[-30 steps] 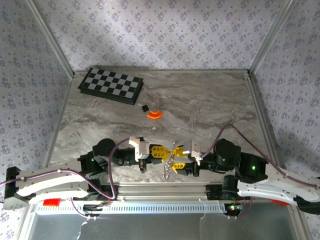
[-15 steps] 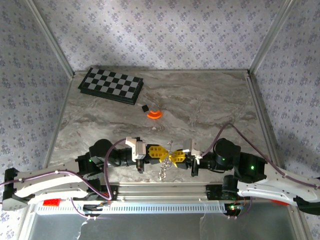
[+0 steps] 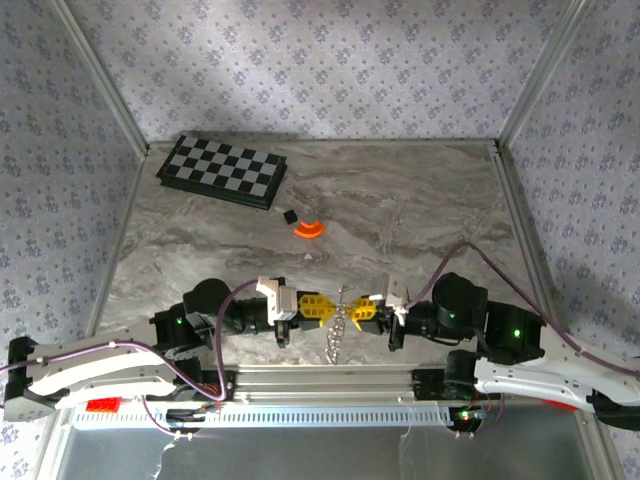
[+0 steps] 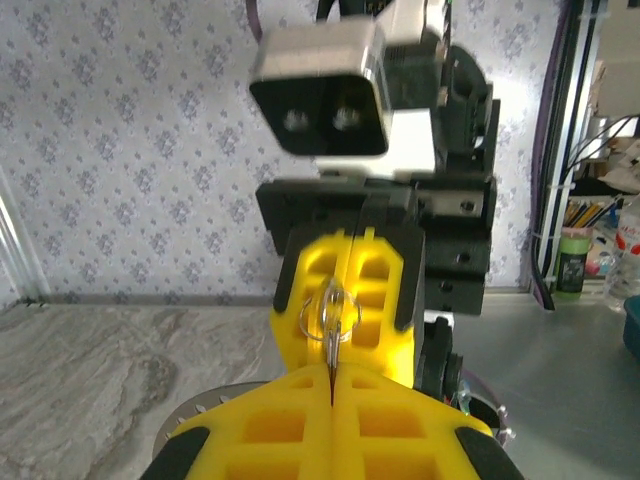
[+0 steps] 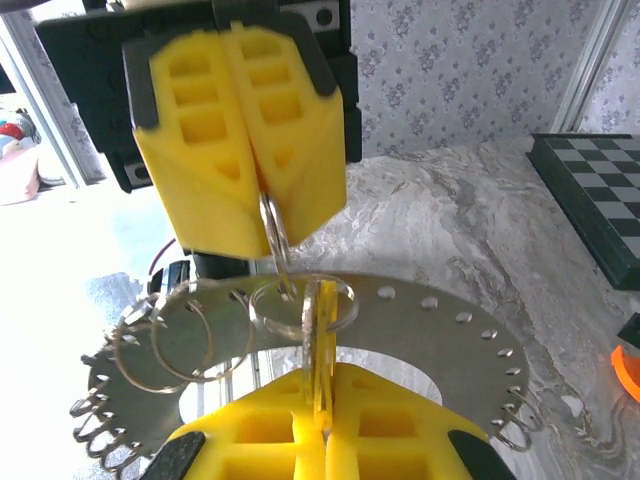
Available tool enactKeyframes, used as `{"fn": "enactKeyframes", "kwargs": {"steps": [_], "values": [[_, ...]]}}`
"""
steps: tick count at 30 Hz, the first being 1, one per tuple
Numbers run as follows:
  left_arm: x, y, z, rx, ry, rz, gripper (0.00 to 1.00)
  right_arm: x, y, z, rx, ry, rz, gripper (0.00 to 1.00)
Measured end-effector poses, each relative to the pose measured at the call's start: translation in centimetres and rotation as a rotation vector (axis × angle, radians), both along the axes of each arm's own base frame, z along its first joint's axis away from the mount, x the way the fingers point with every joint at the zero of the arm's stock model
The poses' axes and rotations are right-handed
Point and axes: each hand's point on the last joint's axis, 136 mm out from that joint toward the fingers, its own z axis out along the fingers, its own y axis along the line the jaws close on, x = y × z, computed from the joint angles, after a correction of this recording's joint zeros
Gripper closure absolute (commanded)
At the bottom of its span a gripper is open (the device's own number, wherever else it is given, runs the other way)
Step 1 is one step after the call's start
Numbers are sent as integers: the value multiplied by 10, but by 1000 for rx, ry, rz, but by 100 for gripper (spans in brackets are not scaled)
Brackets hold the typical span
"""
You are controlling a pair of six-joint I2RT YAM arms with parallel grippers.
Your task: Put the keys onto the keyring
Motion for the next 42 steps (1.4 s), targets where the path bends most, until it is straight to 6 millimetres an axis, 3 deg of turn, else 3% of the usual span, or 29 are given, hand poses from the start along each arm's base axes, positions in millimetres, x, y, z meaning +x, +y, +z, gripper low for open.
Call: {"fn": "enactKeyframes", "kwargs": {"steps": [16, 32, 42], "values": [[4, -3, -12, 44, -5, 18, 100, 9, -7, -21, -152, 5, -56, 100], [12, -13, -30, 123, -7, 47, 100, 8, -6, -22, -211, -30, -63, 100], [13, -15, -29, 172, -25, 49, 100, 11, -10, -23, -272, -54, -92, 100]]}}
